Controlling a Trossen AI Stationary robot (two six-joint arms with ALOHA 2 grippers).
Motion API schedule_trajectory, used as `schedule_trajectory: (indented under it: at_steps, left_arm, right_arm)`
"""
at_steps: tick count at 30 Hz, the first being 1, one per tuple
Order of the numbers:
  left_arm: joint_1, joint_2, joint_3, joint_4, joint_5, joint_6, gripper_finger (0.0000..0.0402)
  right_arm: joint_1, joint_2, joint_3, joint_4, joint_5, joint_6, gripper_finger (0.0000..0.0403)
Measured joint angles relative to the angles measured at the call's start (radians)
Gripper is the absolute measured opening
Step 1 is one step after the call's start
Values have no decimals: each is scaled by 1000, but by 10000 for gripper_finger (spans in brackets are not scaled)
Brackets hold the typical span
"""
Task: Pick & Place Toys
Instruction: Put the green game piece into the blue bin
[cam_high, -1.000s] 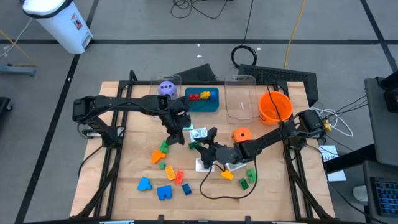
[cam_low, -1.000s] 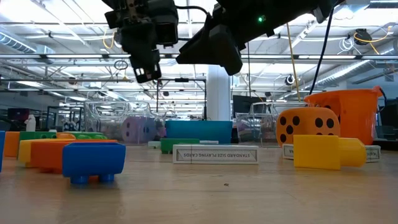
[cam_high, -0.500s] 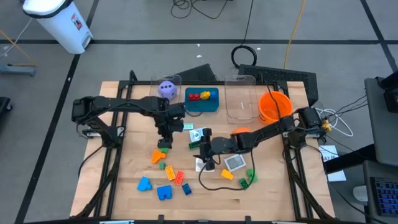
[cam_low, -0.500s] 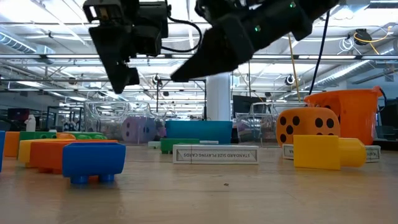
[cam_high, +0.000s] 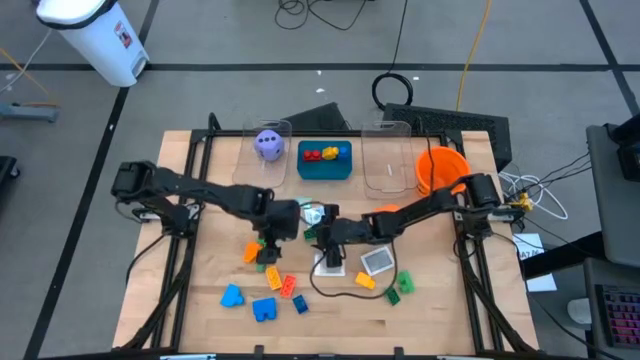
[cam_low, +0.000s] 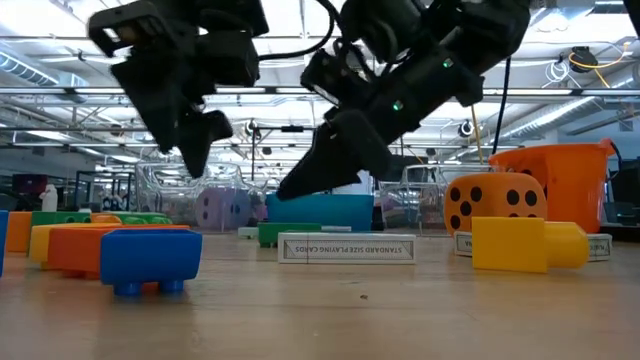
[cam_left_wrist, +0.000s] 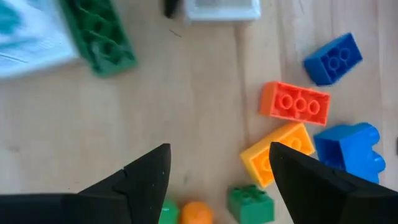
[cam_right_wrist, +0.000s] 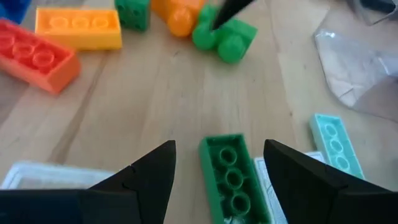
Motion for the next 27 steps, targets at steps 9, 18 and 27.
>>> schedule_trajectory:
  at_steps: [9, 18, 27]
  left_arm:
    - [-103, 0, -146, 311, -23, -116, 278]
    - [-177, 0, -163, 471, -138, -140, 278]
    - [-190, 0, -163, 495, -140, -145, 278]
  right_arm:
    - [-37, 5, -1, -64, -75, 14, 237]
    - [-77, 4, -1, -117, -80, 55, 230]
    - [-65, 4, -1, -168, -159, 84, 211]
